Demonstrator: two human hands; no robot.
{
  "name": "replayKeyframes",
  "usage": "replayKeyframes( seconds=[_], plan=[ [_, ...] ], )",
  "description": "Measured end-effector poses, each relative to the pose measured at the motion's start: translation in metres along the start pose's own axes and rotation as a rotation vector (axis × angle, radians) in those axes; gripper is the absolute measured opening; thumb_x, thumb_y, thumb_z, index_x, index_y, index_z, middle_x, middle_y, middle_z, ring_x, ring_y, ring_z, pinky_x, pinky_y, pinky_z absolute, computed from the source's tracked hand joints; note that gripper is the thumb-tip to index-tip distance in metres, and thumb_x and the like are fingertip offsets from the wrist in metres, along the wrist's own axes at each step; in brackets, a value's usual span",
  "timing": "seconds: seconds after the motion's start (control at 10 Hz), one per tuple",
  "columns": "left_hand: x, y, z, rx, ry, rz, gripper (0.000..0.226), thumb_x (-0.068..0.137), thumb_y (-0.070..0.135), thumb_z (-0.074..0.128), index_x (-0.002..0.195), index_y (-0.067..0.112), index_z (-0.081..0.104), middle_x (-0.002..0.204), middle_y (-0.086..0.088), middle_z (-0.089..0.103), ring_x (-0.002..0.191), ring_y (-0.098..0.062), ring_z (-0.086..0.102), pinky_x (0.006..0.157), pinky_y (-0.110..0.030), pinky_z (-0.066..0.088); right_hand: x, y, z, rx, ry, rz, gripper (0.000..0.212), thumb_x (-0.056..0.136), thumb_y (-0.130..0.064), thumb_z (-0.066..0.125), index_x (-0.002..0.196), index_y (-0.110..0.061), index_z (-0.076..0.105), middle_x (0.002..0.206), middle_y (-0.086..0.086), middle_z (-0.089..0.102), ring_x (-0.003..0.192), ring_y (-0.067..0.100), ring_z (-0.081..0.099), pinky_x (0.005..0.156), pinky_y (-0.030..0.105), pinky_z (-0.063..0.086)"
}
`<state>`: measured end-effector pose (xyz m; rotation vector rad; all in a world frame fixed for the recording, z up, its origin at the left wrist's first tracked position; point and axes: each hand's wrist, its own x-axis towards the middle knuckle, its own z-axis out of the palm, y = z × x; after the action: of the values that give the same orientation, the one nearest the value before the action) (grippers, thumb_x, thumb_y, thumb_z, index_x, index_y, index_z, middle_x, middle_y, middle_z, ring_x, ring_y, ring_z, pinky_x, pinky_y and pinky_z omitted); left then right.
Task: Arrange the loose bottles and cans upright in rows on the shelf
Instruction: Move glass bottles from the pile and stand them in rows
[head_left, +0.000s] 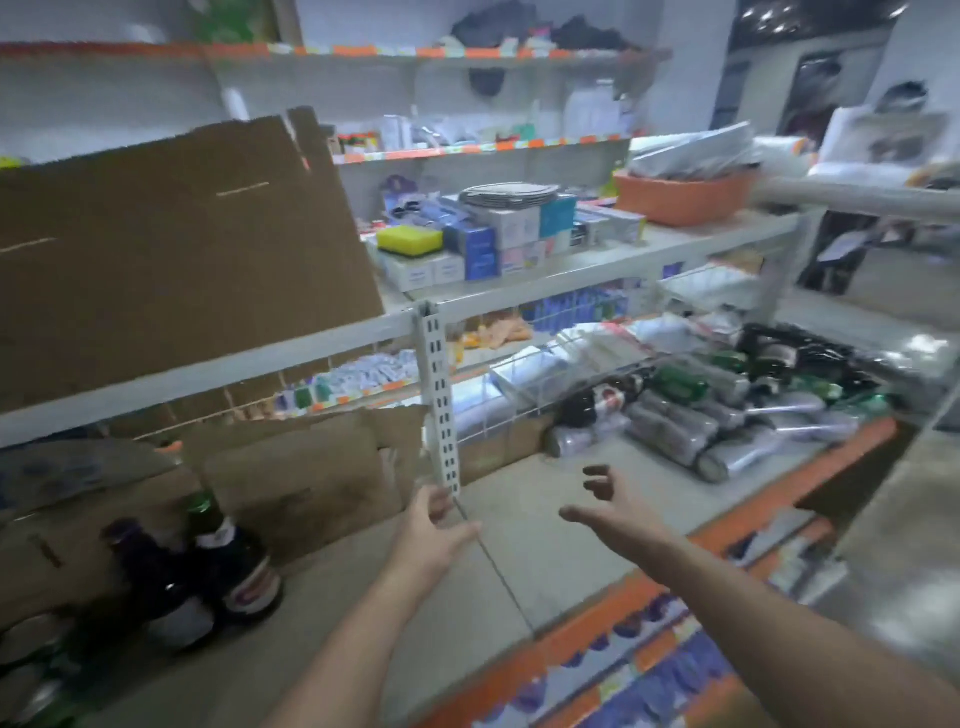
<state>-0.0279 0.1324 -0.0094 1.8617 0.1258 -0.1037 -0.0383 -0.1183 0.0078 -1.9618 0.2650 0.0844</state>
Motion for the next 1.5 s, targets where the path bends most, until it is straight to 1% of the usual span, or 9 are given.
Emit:
replayKeyframes(
  seconds=[0.1,0.4,0.7,0.8,1.0,1.1,1.2,1.4,1.5],
  plan=[
    [-0.001,0.025,0.080,0.026,-0.140,0.050,0.052,0.081,0.010,0.084,0.121,0.014,0.052,0.128,-0.011,0.061,0.115,-0.019,0.056,0.090,-0.026,0.043,-0.013,0.044,-0.080,0.050,0.142,0.065,0.058,0.080,-0.022,0.087,0.125,-0.027,0.051,0.130,0.006,0.058,0.126,0.021,0.051,0.099,0.040,0.050],
    [0.034,0.082,0.220,0.066,-0.131,0.033,0.047,0.085,0.005,0.079,0.122,0.009,0.050,0.127,-0.013,0.058,0.106,-0.016,0.053,0.070,-0.018,0.044,0.036,0.121,-0.207,0.122,0.118,0.103,0.061,0.080,-0.022,0.088,0.128,-0.026,0.051,0.123,0.003,0.059,0.117,0.025,0.059,0.087,0.045,0.058],
    [0.082,0.129,0.277,0.193,-0.008,0.041,0.050,0.084,0.012,0.080,0.127,0.012,0.054,0.121,-0.004,0.059,0.112,-0.017,0.057,0.086,-0.024,0.040,0.120,0.115,-0.273,0.109,-0.017,0.087,0.050,0.086,-0.018,0.080,0.128,-0.019,0.052,0.109,-0.001,0.065,0.099,0.014,0.063,0.074,0.027,0.050],
    [0.118,0.135,0.277,0.245,0.009,0.050,0.049,0.077,0.027,0.086,0.114,0.025,0.054,0.119,0.002,0.065,0.098,-0.009,0.062,0.083,-0.029,0.053,0.154,0.110,-0.267,0.093,-0.038,0.090,0.050,0.081,-0.019,0.083,0.124,-0.014,0.058,0.118,0.007,0.067,0.104,0.017,0.065,0.088,0.032,0.054],
    [0.175,0.152,0.285,0.232,-0.083,-0.012,0.030,0.092,0.012,0.071,0.115,0.016,0.052,0.101,-0.003,0.063,0.072,-0.002,0.052,0.043,-0.005,0.040,0.213,0.085,-0.251,0.100,-0.073,0.125,0.049,0.084,-0.020,0.081,0.125,-0.016,0.055,0.122,0.006,0.063,0.105,0.019,0.064,0.082,0.034,0.056],
    [0.221,0.130,0.282,0.363,-0.046,0.009,0.065,0.072,0.045,0.079,0.127,0.030,0.048,0.124,-0.004,0.061,0.098,-0.019,0.063,0.079,-0.027,0.057,0.254,0.068,-0.233,0.062,-0.076,0.120,0.073,0.069,-0.039,0.084,0.130,-0.010,0.057,0.114,0.004,0.068,0.096,0.019,0.065,0.074,0.030,0.051],
    [0.242,0.119,0.277,0.501,-0.045,0.086,0.067,0.071,0.045,0.083,0.128,0.023,0.055,0.128,0.000,0.061,0.111,-0.022,0.061,0.096,-0.036,0.051,0.279,0.063,-0.217,0.165,-0.127,0.183,0.035,0.089,-0.022,0.078,0.116,-0.006,0.062,0.104,0.009,0.070,0.084,0.016,0.065,0.062,0.022,0.054],
    [0.261,0.111,0.279,0.710,-0.079,0.205,0.056,0.080,0.051,0.070,0.127,0.024,0.056,0.130,0.000,0.058,0.117,-0.020,0.055,0.098,-0.040,0.049,0.337,0.063,-0.185,0.179,-0.287,0.257,0.015,0.102,-0.013,0.055,0.094,-0.024,0.060,0.102,0.005,0.058,0.085,0.012,0.061,0.088,0.025,0.055],
    [0.267,0.106,0.282,0.829,-0.056,0.222,0.070,0.073,0.065,0.071,0.127,0.025,0.053,0.128,-0.001,0.055,0.118,-0.022,0.052,0.096,-0.038,0.046,0.348,0.056,-0.177,0.287,-0.363,0.293,0.010,0.107,-0.011,0.046,0.112,-0.017,0.053,0.090,-0.004,0.054,0.067,-0.002,0.060,0.058,0.007,0.050]
  ],
)
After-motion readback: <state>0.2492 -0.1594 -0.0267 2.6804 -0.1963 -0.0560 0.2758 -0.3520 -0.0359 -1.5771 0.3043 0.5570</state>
